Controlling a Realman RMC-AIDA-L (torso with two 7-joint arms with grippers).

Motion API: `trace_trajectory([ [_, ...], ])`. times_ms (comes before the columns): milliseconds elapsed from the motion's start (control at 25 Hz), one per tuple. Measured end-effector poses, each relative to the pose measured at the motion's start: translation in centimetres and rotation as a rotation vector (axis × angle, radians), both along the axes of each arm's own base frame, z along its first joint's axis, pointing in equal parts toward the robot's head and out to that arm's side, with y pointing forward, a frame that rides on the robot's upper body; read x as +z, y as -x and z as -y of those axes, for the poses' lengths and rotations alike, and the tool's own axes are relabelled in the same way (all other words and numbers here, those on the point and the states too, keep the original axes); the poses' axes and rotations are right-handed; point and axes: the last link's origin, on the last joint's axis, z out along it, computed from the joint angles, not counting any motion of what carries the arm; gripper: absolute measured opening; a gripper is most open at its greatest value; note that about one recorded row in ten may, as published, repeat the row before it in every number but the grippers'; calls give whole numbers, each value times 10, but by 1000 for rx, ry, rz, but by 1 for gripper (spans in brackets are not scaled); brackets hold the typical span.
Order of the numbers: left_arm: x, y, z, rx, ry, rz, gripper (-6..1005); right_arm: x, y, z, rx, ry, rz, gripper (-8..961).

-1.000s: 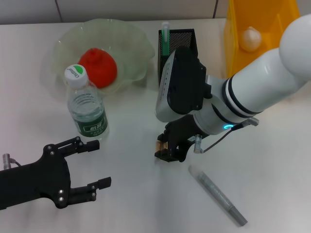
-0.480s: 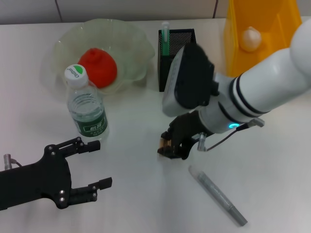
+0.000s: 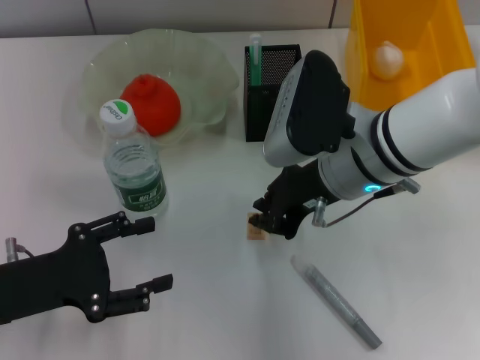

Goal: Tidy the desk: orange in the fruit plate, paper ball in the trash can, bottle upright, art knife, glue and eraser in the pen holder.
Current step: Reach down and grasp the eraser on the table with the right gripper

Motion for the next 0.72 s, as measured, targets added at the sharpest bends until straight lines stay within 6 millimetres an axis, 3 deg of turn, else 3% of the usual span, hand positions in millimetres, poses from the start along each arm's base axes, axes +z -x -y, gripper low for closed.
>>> trace_trajectory([
  [120, 0, 0, -1, -2, 0, 0, 784, -3, 0, 3, 5, 14, 7, 155],
  [480, -1, -2, -2, -8, 4, 1, 783, -4, 1, 2, 7, 10, 4, 479],
  [720, -1, -2, -2, -8, 2, 1, 783, -8, -3, -3, -4, 8, 19, 480],
])
